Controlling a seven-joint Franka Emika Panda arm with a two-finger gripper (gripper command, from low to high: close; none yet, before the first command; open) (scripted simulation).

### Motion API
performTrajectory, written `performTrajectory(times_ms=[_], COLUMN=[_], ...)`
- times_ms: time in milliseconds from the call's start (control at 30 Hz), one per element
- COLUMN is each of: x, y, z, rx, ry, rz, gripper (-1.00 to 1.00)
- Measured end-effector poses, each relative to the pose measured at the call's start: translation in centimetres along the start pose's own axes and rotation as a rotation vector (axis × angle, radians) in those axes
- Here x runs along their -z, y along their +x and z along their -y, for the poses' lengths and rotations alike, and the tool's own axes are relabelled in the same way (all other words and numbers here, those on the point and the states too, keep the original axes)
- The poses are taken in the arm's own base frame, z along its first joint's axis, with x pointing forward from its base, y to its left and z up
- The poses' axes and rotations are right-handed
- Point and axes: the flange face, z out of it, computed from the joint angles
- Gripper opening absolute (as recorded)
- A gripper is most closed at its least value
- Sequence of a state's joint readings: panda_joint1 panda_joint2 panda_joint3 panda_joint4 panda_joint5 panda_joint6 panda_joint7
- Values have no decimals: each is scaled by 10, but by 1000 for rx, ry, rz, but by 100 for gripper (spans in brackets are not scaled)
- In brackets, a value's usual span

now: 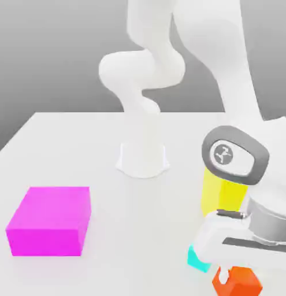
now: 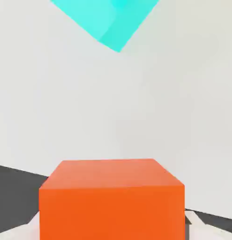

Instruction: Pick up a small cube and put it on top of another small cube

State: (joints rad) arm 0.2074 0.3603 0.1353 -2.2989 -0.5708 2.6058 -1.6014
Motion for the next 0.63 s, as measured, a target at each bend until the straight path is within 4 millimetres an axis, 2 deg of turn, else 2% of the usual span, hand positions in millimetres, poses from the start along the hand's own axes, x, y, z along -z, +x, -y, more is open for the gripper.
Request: performTrajectory(times_ms=[133,300,367,433,533,567,633], x=[15,45,53,37,0,-7,-7], y=[10,10,16,14,22,24,24], z=[32,76,90,96,94,93,93], rx=[-69,-176,-211,-245,-250,-250,-250], ry=[-11,-52,-62,-68,-70,-71,-71], rz=[-82,-150,-192,-215,-221,-222,-222], gripper=[-100,-100,-100,-100,-100,100,100])
